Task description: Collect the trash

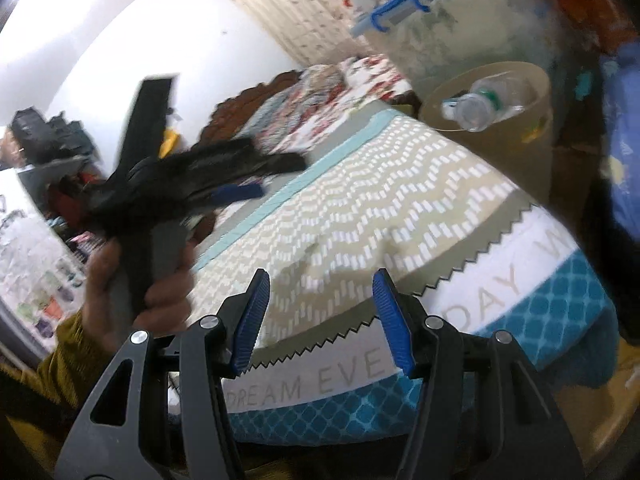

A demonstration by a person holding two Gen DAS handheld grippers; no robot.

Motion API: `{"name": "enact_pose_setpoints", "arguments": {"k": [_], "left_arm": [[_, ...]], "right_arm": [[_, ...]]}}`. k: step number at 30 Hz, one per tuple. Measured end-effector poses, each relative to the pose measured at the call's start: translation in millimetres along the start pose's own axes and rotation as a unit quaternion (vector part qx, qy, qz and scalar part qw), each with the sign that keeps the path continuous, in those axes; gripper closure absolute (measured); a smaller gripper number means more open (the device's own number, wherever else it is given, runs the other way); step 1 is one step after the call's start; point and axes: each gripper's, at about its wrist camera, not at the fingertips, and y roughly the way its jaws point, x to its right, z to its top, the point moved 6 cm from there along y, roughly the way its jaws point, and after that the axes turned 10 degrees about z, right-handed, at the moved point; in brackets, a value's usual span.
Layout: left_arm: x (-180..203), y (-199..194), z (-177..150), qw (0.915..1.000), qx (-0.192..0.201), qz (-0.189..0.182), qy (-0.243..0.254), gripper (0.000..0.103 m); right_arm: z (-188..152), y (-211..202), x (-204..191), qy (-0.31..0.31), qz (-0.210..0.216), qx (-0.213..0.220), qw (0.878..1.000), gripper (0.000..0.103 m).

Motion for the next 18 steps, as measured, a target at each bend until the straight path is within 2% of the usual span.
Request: {"name": "enact_pose_setpoints", "arguments": {"k": [4,7,13,18], "left_arm": [[-14.6,-16.7,-19.4,0.9998,0.011,0.006,-0.013,0.022],[-24.5,-27.6,-30.8,0.9995,0.022,0.012,-0.02,0.016],[-41.3,-41.7,-53.0,0.9987,0.028,0.03,-0.029,0.014],[-55.9,-57.7,-67.2,0.9975,0.044,0.042,-0.035,0.009]], "right_arm": [[-1.2,-7.4,-4.6,0.002,-0.066,0.019,0.998,0.046],[-2.4,-12.0,-8.5,0.011,-0.091,0.031,0.995,0.046],[-4.7,-18.0,-21.8,0.005,-0.114,0.047,0.992,0.042],[-7.6,-19.1,-37.2,-0.012,-0.125,0.051,0.991,0.041]]}}
